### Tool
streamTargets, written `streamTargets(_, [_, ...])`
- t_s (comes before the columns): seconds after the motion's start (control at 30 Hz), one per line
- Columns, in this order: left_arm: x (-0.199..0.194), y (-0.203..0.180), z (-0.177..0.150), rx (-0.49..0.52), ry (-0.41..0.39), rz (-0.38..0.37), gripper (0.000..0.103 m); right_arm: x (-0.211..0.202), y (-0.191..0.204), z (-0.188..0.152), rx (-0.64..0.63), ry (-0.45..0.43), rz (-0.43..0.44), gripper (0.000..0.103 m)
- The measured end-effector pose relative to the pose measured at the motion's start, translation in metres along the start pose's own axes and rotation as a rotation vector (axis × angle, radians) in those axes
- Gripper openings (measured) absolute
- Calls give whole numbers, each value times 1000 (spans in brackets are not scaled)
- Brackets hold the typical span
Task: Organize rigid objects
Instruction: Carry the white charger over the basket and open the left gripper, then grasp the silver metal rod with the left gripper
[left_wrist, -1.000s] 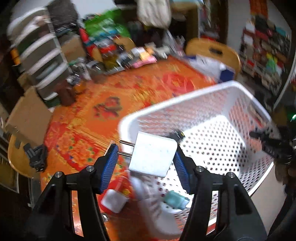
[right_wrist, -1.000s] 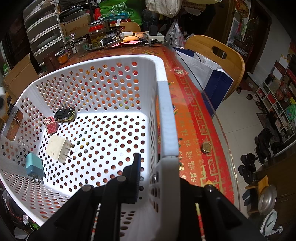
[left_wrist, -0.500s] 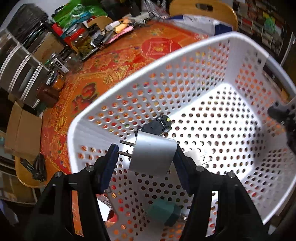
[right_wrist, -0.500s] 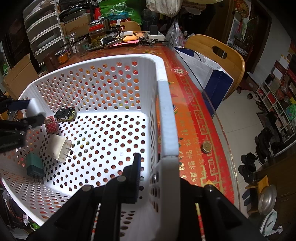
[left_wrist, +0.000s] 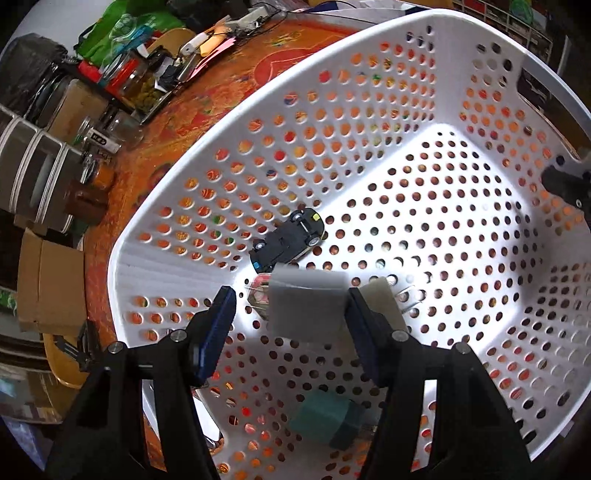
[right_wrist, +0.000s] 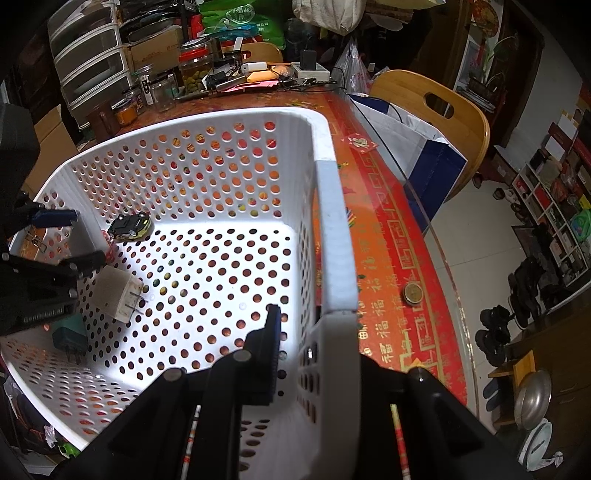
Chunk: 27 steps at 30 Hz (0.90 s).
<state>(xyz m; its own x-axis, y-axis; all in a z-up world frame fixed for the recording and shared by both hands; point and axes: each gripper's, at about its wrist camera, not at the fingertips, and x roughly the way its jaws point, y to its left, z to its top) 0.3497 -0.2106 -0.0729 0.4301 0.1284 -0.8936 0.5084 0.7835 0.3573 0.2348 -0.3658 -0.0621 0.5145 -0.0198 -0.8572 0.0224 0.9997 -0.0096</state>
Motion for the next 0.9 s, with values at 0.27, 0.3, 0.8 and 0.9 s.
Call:
streamTargets(0.27, [-73, 74, -46, -211, -267, -136, 75, 0, 0, 1, -2, 6, 2, 15])
streamTargets(0.3, [-81, 92, -58, -251, -301, -131, 80, 0, 0, 2, -3, 8, 1, 15])
streamTargets(0.8, [105, 219, -123, -454, -9, -68, 51, 0, -2, 0, -4, 17, -5, 15])
streamTargets(0.9, [115, 207, -112, -428, -19, -97, 50, 0, -1, 1, -8, 26, -18, 15])
